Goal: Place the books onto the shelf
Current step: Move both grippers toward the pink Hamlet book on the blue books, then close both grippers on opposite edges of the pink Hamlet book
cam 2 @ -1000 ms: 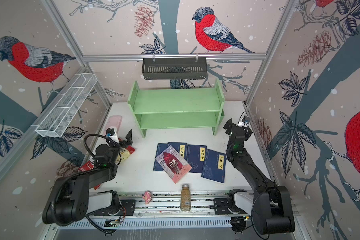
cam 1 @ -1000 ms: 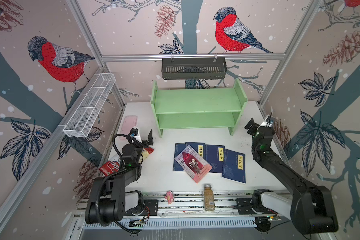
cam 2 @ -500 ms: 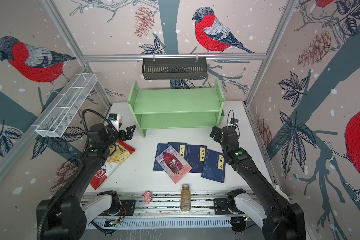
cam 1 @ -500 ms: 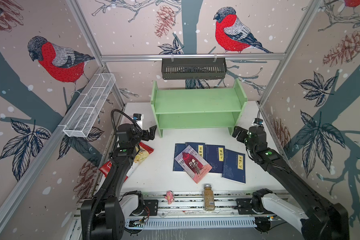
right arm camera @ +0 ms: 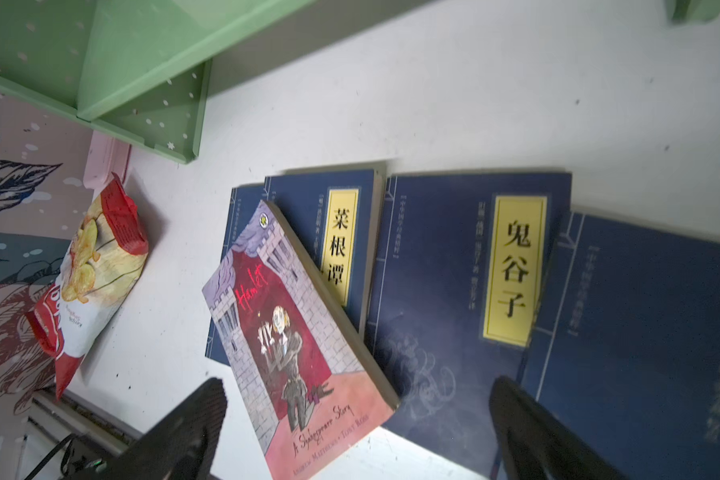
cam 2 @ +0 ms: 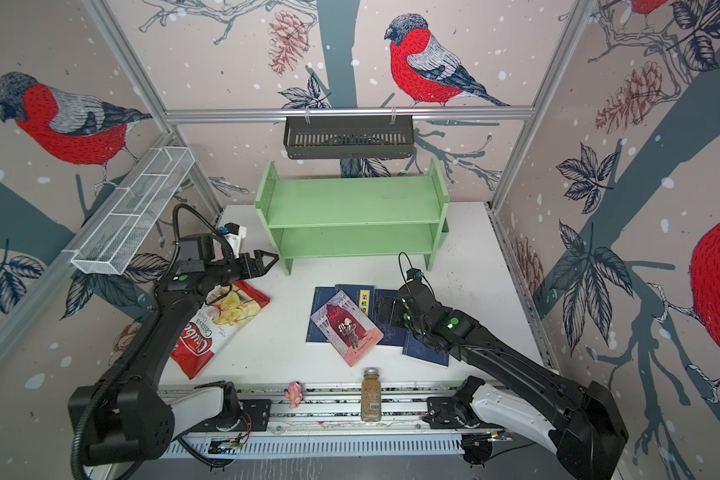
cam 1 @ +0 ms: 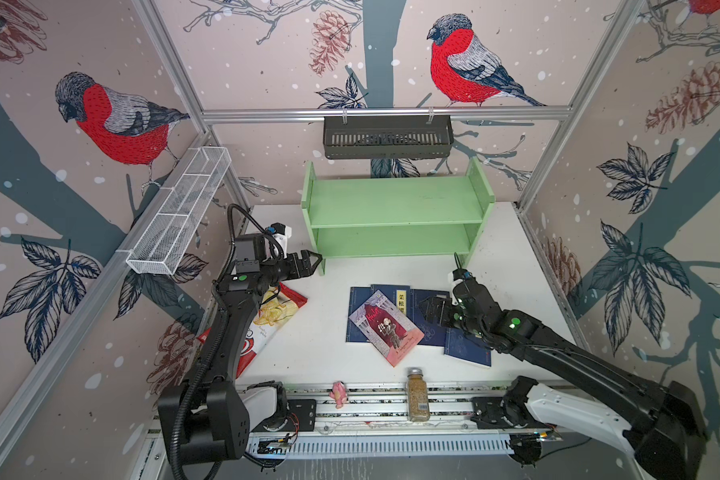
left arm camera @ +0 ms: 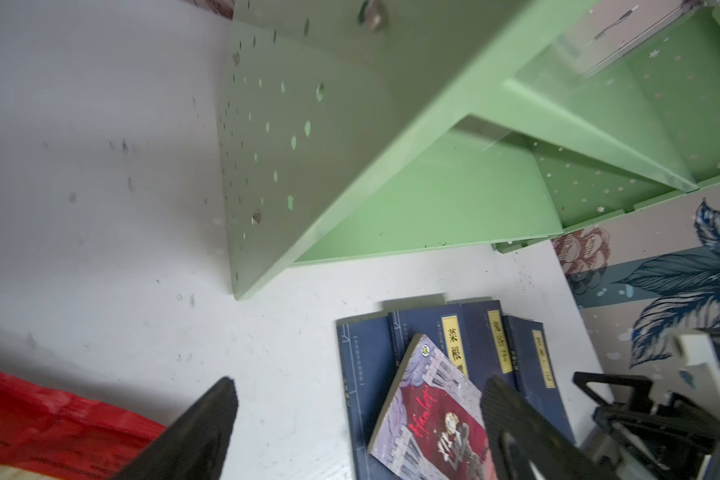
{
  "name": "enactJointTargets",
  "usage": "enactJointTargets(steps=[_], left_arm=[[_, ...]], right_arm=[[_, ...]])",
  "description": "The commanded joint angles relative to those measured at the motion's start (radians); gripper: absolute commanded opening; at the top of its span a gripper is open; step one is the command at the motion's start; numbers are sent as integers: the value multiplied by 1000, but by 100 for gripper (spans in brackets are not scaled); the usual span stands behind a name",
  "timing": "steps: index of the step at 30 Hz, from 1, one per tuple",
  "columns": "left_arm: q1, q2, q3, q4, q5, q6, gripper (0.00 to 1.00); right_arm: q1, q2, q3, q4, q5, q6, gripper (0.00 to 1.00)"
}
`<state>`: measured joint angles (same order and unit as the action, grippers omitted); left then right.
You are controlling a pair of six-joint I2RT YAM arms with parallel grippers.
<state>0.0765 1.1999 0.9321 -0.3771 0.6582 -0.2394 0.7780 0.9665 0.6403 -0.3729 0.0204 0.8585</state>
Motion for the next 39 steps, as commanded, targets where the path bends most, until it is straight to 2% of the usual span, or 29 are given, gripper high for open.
enactJointTargets(steps=[1,7,11,16,20,26,36,39], left_arm=[[0,10,-49,-38,85,-67,88],[-7,6,-136,-5,14,-65,87],[-42,-7,-181,45,58,-85,87],[-148,-29,-240,133,97,-25,87],[-164,-29,-235,147,154,-45,87],[-216,-30,-337,282,92,-154,87],[-315,114,-350,299,29,-133,85],[-334,143,-354,306,24,-126,81]], right_arm=[[27,-32,-21,-21,-121,83,100],[49,-70,-116,86,-274,137,98],[57,-50,-131,81,-282,150,98],[63,-28,-163,158,-286,176,98],[71,-32,-204,234,-281,211,97],[67,21,-240,293,-297,224,97],[65,113,-208,343,-324,212,96],[65,129,-210,361,-325,217,95]])
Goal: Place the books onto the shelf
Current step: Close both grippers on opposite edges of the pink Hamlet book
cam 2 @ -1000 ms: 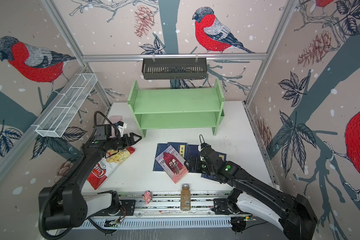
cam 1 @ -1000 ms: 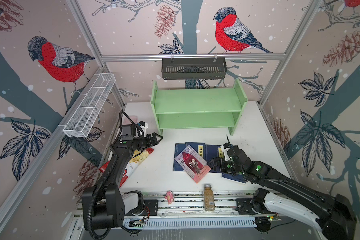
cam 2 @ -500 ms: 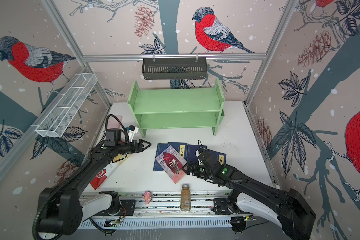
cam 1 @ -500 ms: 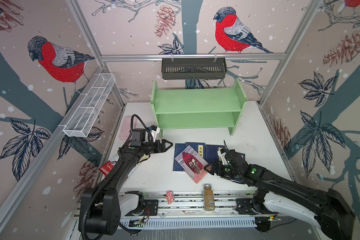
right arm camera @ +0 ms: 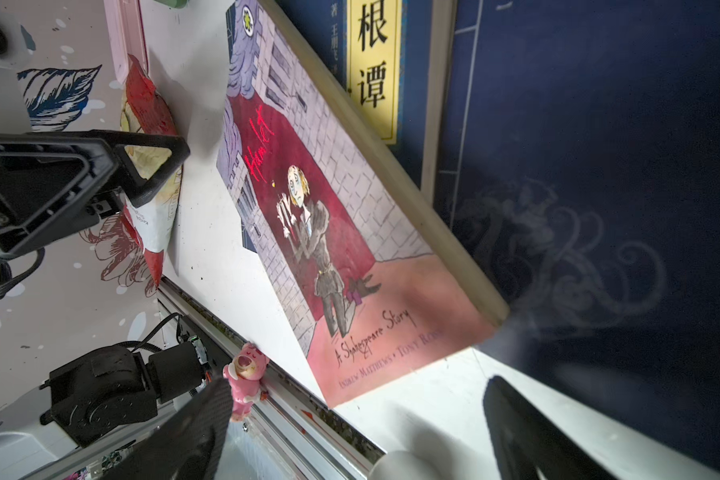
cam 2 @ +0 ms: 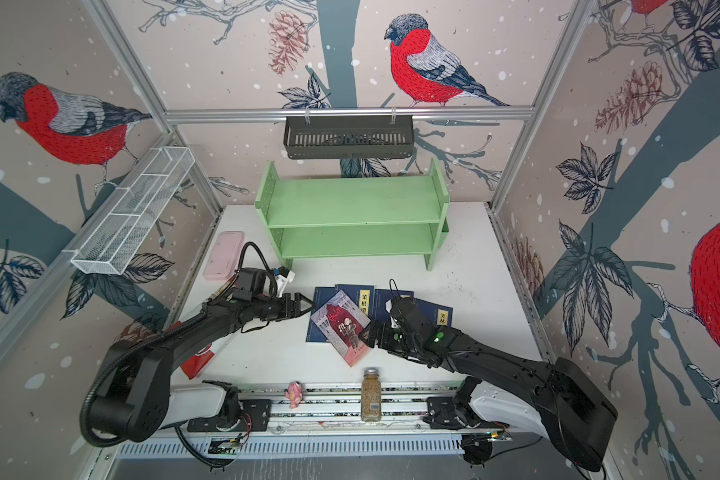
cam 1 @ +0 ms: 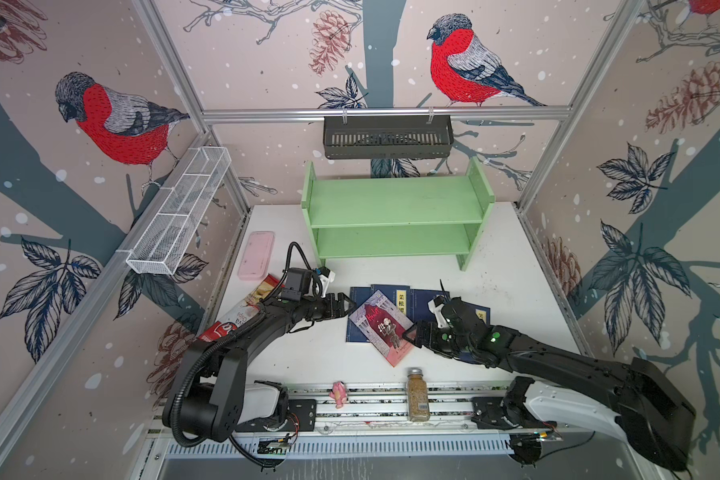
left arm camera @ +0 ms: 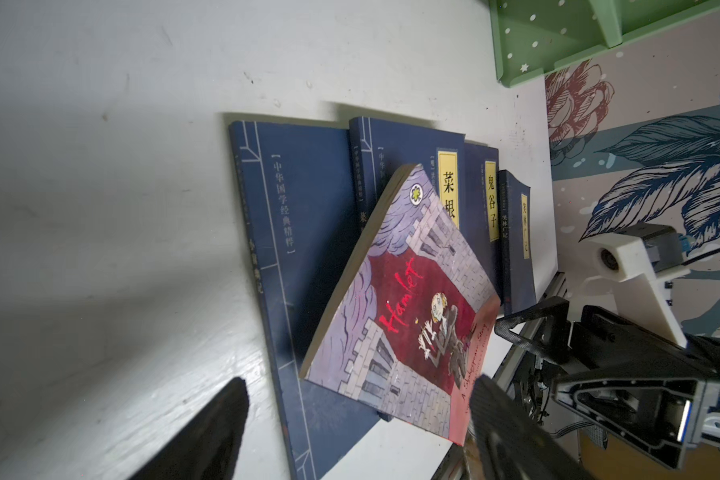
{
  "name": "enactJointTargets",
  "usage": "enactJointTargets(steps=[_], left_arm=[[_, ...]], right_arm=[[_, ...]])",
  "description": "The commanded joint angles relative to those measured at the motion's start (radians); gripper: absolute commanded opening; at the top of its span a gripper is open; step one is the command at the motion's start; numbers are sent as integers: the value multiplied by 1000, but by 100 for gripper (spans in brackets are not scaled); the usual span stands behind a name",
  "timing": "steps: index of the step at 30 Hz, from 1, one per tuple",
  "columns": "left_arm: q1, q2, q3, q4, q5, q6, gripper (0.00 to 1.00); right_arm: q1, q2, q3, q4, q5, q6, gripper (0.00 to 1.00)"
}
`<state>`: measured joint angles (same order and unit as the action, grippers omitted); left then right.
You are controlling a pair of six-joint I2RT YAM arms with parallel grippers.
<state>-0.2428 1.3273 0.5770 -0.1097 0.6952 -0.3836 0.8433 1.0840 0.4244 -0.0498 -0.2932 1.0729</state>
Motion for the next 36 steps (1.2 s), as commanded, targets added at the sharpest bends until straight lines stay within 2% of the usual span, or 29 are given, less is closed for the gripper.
enactJointTargets(steps=[1,4,6,15,20,32,36], left_arm=[[-19,15,-8,44,-30,14,81],[-24,-2,-52,83,-46,2,79],[-25,-1,-63,96,-19,-1,79],[-33,88,-54,122,40,-25,77],[-48,113,-48,161,84,-37,66],[-51,122,-58,190,135,-59,65],[-51,138,-57,194,146,-63,71]], right_arm=[[0,16,6,39,-13,1,95],[0,30,7,42,-16,-1,95],[-1,36,8,47,-20,-3,95],[-5,47,-1,51,-26,-6,95],[-7,49,-6,65,-31,-6,94],[-22,94,3,95,-51,-14,94],[-23,102,13,93,-52,-19,94]])
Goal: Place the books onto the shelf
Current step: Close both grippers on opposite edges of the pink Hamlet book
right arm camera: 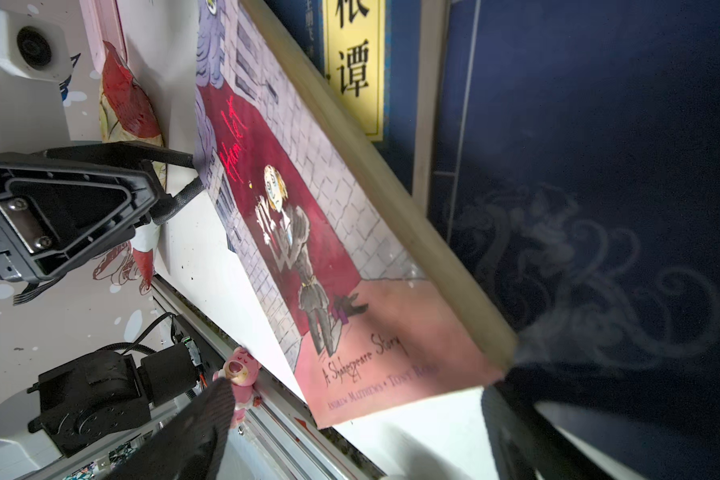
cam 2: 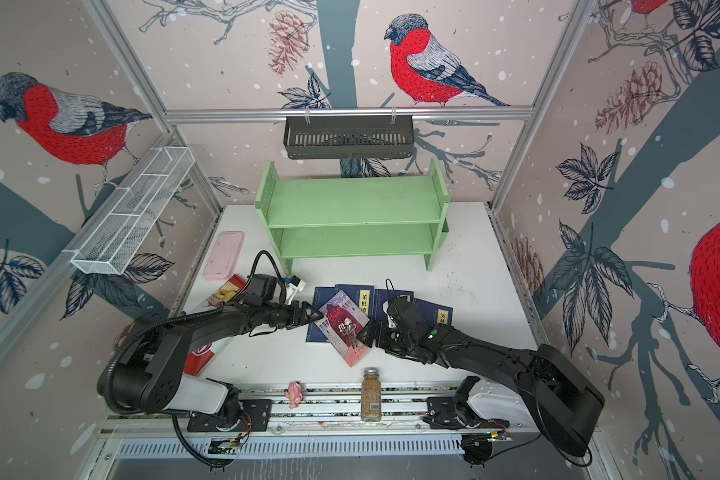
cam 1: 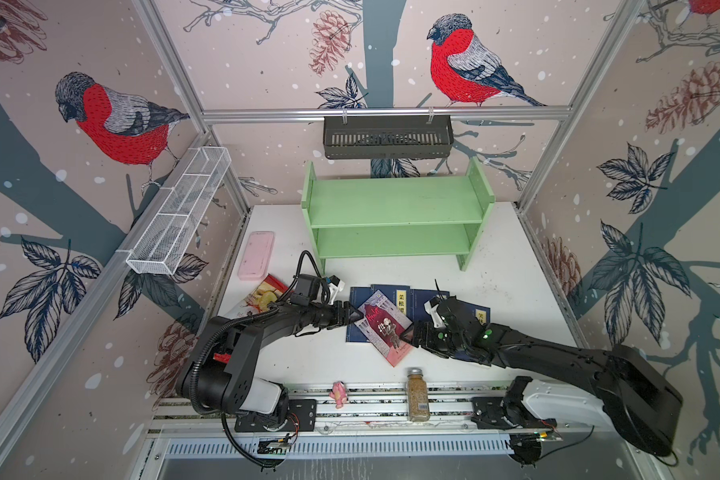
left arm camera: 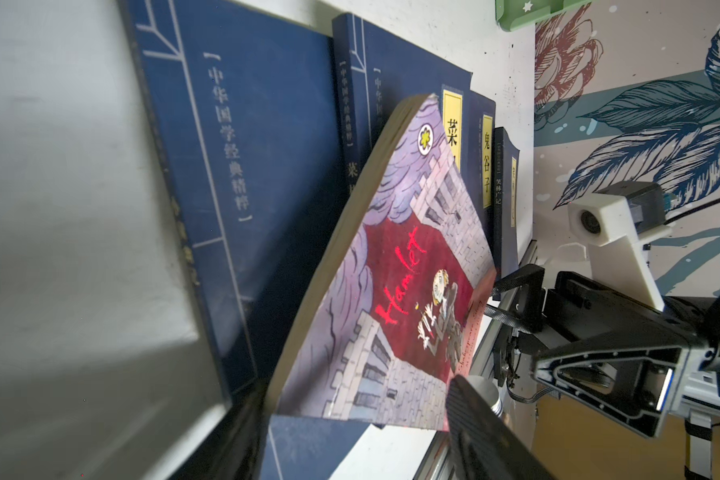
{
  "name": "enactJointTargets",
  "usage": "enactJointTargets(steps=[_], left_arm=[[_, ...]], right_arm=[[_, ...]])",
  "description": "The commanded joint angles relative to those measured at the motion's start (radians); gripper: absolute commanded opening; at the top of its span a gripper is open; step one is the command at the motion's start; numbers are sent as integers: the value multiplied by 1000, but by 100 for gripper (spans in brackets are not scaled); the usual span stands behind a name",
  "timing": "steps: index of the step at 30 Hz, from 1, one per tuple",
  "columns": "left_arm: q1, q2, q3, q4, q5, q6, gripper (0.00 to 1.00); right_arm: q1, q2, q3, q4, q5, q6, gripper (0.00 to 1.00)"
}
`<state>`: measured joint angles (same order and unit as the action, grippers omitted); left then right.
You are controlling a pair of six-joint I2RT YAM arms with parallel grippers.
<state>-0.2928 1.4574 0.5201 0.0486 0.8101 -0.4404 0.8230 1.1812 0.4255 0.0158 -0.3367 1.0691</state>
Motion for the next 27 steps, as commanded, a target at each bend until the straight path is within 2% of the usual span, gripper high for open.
enactJointTargets(steps=[1,9,14,16,18,20,27], left_arm=[[-1,8,0,37,35,-7,71],[-2,-2,-7,70,84,-38,60],[-1,-6,-8,78,97,-45,57],[-1,-9,-11,75,91,-43,58],[-1,-9,-18,74,84,-39,67],[-2,-5,-27,68,65,-30,70],[-1,29,-5,49,54,-16,69]], right_arm=[[-4,4,15,28,-9,-15,94],[-13,21,28,36,-18,-19,94],[-17,29,33,37,-19,-24,94],[-19,29,36,28,-14,-25,94],[-18,22,38,6,5,-25,94],[-20,11,38,-10,17,-24,94],[-21,-20,24,-34,29,-15,95]])
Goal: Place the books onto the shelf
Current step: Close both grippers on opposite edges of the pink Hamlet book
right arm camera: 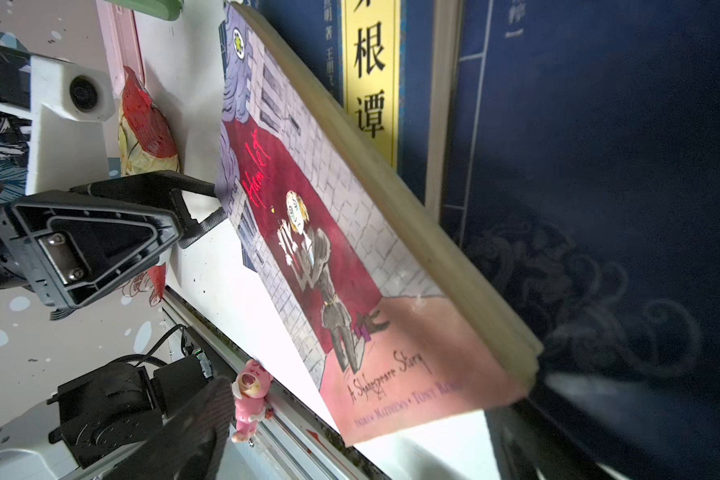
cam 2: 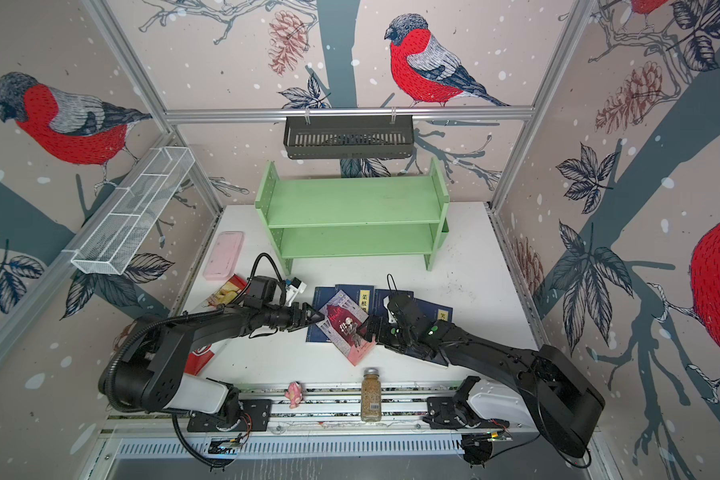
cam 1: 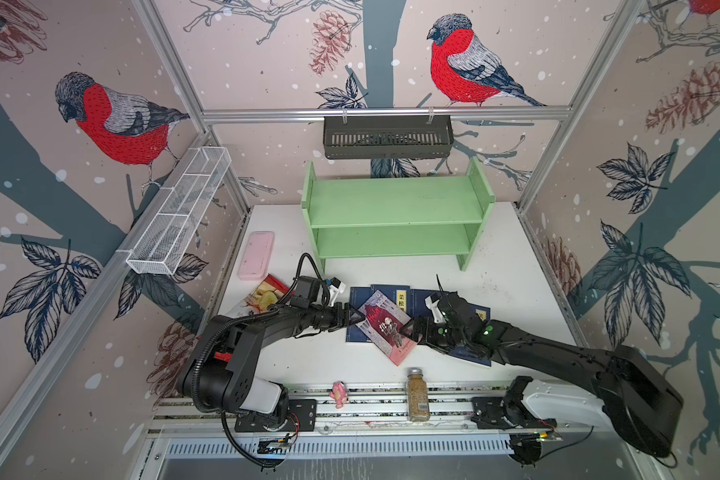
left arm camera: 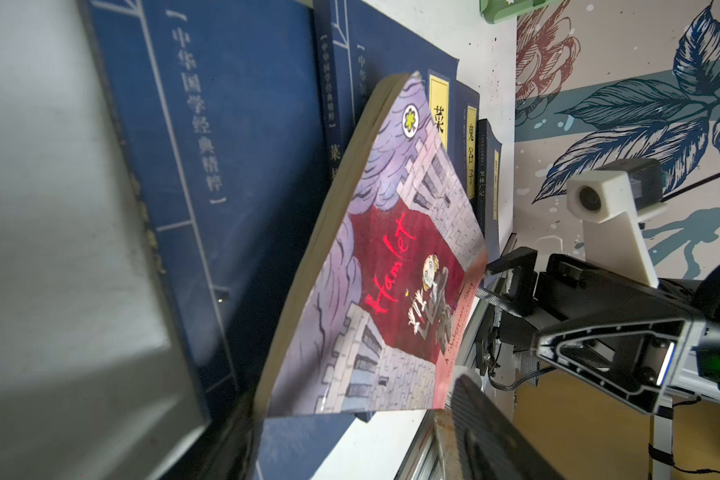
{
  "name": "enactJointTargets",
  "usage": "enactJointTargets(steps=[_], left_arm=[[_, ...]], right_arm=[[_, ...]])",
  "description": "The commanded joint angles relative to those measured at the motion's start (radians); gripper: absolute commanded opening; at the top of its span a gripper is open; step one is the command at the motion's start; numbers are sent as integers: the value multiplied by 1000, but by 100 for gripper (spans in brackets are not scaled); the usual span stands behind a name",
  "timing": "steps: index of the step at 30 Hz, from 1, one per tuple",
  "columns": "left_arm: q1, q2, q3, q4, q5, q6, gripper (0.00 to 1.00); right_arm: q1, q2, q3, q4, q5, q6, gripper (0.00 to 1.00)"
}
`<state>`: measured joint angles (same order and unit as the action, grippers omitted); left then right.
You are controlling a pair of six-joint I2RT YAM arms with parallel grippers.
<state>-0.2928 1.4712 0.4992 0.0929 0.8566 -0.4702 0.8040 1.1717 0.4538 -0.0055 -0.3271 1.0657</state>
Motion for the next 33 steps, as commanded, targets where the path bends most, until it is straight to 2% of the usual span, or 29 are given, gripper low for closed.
enactJointTargets(steps=[1,4,9,14,17,20,28,33], left_arm=[[-1,23,23,5,18,17,67],[-1,37,41,8,62,39,60],[-2,61,66,-47,29,67,59],[-1,88,78,-41,64,74,58],[-1,89,90,-40,84,108,44],[-1,66,86,-31,81,139,42],[-2,91,57,60,146,94,40],[-1,111,61,105,171,77,41]], right_arm=[[-2,-13,-4,-21,24,-12,95],[-2,-20,-6,-46,37,-15,95],[-9,-10,-14,-52,45,-10,95],[-14,13,-14,-52,46,-12,94],[-15,17,-15,-38,45,-12,94],[-17,20,-9,-22,40,-15,94],[-16,58,-10,8,28,-16,94],[-14,55,-15,13,28,-14,94]])
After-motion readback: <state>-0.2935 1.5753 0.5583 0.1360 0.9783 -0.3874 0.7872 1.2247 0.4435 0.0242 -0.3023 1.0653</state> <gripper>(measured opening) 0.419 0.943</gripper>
